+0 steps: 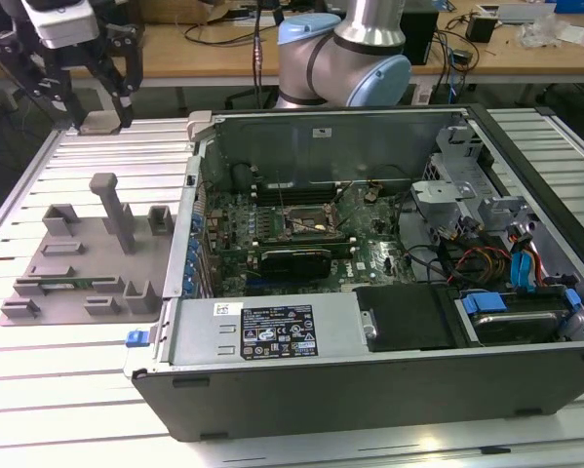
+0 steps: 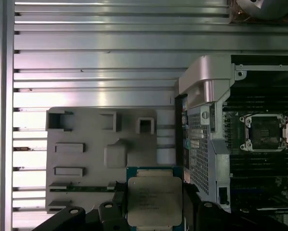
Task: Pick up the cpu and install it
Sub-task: 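Pick up the cpu and move it towards the insertion slot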
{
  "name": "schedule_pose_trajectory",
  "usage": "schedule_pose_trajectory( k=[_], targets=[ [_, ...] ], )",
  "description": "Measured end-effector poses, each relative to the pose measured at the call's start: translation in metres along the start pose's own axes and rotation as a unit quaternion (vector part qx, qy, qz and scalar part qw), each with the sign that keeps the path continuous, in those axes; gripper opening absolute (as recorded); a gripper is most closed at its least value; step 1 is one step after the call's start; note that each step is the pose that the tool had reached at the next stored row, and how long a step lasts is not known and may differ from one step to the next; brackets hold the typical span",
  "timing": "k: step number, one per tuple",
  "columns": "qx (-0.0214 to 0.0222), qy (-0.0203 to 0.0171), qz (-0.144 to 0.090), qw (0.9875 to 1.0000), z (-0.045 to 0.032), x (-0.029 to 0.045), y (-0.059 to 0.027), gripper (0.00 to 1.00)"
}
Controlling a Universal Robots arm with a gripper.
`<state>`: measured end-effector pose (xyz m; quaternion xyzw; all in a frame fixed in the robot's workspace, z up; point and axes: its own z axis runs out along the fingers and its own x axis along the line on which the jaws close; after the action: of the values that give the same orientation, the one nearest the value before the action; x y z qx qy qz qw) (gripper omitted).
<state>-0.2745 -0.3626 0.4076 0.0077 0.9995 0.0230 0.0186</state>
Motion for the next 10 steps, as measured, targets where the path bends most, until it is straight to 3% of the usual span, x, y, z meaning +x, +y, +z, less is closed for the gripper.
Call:
schedule_pose_trajectory(
  k=[10],
  targets=[
    [0.0000, 0.0000, 0.000, 1.0000, 0.0010, -0.0271, 0.0001, 0.55]
  ],
)
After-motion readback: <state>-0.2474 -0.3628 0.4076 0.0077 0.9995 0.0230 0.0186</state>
